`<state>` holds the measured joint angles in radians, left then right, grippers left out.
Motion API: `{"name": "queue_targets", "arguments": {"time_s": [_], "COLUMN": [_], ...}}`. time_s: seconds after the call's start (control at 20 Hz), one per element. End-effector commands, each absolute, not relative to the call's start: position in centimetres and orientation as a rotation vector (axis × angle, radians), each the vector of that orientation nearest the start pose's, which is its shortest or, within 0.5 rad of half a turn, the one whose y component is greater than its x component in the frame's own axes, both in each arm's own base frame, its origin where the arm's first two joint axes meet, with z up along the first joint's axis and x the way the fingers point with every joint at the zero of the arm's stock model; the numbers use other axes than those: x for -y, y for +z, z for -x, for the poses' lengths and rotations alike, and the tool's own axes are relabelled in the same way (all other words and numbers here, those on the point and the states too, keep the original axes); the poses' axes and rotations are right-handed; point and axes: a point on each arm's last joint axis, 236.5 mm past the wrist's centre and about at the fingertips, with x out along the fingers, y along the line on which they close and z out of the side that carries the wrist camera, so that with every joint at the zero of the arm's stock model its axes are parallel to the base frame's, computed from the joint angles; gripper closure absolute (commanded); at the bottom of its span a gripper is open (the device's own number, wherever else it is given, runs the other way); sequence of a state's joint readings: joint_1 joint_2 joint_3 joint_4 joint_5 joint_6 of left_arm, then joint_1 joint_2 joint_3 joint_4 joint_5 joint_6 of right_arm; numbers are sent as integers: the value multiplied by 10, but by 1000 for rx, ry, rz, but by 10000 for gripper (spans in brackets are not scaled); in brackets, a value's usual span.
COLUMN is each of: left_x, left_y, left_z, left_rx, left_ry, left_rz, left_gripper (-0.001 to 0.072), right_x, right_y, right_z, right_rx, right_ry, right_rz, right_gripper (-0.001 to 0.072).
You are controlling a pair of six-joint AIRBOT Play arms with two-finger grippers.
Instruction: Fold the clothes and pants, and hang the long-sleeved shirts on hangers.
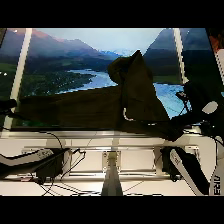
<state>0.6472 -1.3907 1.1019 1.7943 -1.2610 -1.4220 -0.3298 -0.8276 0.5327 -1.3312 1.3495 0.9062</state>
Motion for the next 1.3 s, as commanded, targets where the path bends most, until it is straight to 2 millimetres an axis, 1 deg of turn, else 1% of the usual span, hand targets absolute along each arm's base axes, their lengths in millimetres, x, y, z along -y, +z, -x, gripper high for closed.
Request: {"name": "queue_targets", "arguments": {"time_s": [0.0,0.05,0.1,0.15,0.2,0.25,0.3,0.35,0.4,0.45,0.5,0.55,0.6,0.65,0.7,0.75,0.8,0.85,0.9,1.0,1.05,1.1,1.25], "left_x": [-246,-245,-244,-244,-248,-255,-264,-272,-281,-288,-295,-301,-304,-306,-305,-299,-290,-278,-268,-250,-246,-245,-247], "left_y": [-49,-49,-47,-43,-32,-16,6,29,52,69,76,73,62,47,27,4,-17,-40,-58,-83,-89,-93,-95], "left_z": [-246,-249,-254,-261,-272,-285,-301,-313,-323,-327,-321,-307,-291,-275,-256,-235,-216,-197,-182,-160,-153,-146,-143], "left_rx": [-1586,-1577,-1566,-1549,-1513,-1460,-1387,-1323,-1259,-1213,-1195,-1208,-1245,-1292,-1350,-1425,-1503,-1585,-1640,-1723,-1752,-1780,-1797], "left_ry": [501,497,493,490,496,520,559,581,600,619,654,711,739,753,760,746,707,650,604,522,508,505,506], "left_rz": [166,161,154,143,129,126,140,131,117,108,122,178,225,251,284,306,308,303,299,290,284,272,259], "left_gripper": [685,685,685,684,685,684,685,684,685,685,686,685,685,685,685,685,685,686,685,685,685,685,685], "right_x": [7,8,14,23,33,44,54,69,84,98,111,121,128,135,139,137,130,120,110,93,88,85,85], "right_y": [-63,-61,-57,-47,-32,-9,15,38,56,66,68,59,46,29,13,-4,-19,-31,-42,-57,-62,-64,-65], "right_z": [-198,-207,-224,-248,-272,-297,-316,-328,-333,-332,-324,-308,-287,-260,-233,-205,-179,-159,-143,-122,-115,-112,-111], "right_rx": [-1430,-1395,-1340,-1260,-1174,-1074,-994,-934,-902,-889,-904,-963,-1044,-1144,-1240,-1341,-1438,-1516,-1583,-1671,-1698,-1711,-1714], "right_ry": [393,373,304,205,120,47,-9,-78,-147,-212,-265,-302,-334,-369,-398,-407,-396,-376,-354,-311,-302,-297,-295], "right_rz": [118,124,103,62,26,-1,-11,-18,-33,-64,-103,-138,-170,-205,-238,-277,-317,-351,-377,-404,-414,-419,-416], "right_gripper": [685,685,685,686,686,686,686,686,686,687,686,686,686,686,686,686,686,686,686,685,686,686,685]}}
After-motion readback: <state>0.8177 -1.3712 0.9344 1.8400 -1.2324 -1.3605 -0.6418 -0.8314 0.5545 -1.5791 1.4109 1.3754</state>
